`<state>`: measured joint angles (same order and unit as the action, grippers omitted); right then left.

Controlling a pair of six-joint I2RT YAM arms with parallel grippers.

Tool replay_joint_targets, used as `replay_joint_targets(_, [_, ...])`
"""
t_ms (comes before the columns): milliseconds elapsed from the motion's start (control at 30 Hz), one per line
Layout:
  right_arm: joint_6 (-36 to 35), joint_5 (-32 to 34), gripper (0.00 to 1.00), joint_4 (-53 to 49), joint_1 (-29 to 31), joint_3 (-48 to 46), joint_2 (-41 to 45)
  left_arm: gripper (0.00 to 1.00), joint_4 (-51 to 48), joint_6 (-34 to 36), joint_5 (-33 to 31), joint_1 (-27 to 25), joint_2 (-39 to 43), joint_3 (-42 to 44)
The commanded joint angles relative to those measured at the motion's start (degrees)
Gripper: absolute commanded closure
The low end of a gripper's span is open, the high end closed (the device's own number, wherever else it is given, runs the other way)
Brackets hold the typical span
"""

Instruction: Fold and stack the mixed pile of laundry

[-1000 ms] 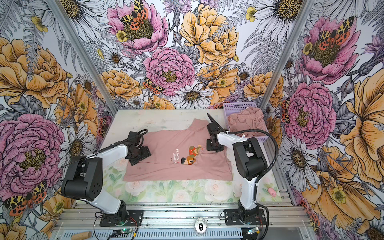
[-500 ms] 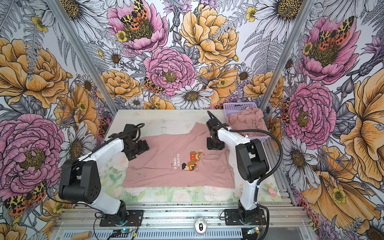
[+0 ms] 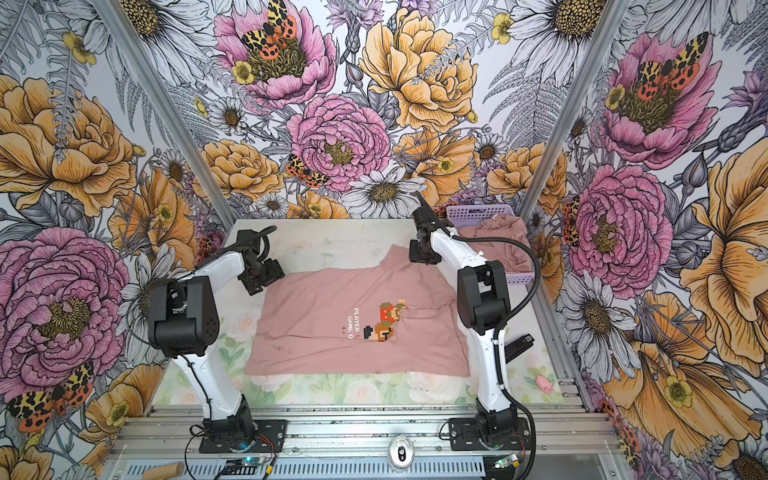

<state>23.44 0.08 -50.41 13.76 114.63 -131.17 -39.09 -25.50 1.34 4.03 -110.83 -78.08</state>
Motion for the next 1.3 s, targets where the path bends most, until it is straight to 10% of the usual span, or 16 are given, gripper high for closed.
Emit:
replay_joint_targets(0, [-0.25,-1.11,0.53,0.84,-1.57,8.40,-4.93,0.23,2.00,1.33,0.98,0.28,1.05,-0.90])
replay_joint_targets(600, [7.01,-16.10,0.65,0.46,-2.86,23.98,-20.09,0.24,2.09,0.98,2.85,2.08,4.43,3.20])
replay_joint_targets(833, [4.68,-13.27,1.00,1.89,-1.85,22.61,-15.90,0.24,2.09,0.84,2.79,2.05,5.97,4.48])
replay_joint_targets(1267, [-2.70,-6.22,1.00,5.96,2.22,11.17,-1.91,0.24,2.26,0.71,2.76,2.44,12.58,8.45])
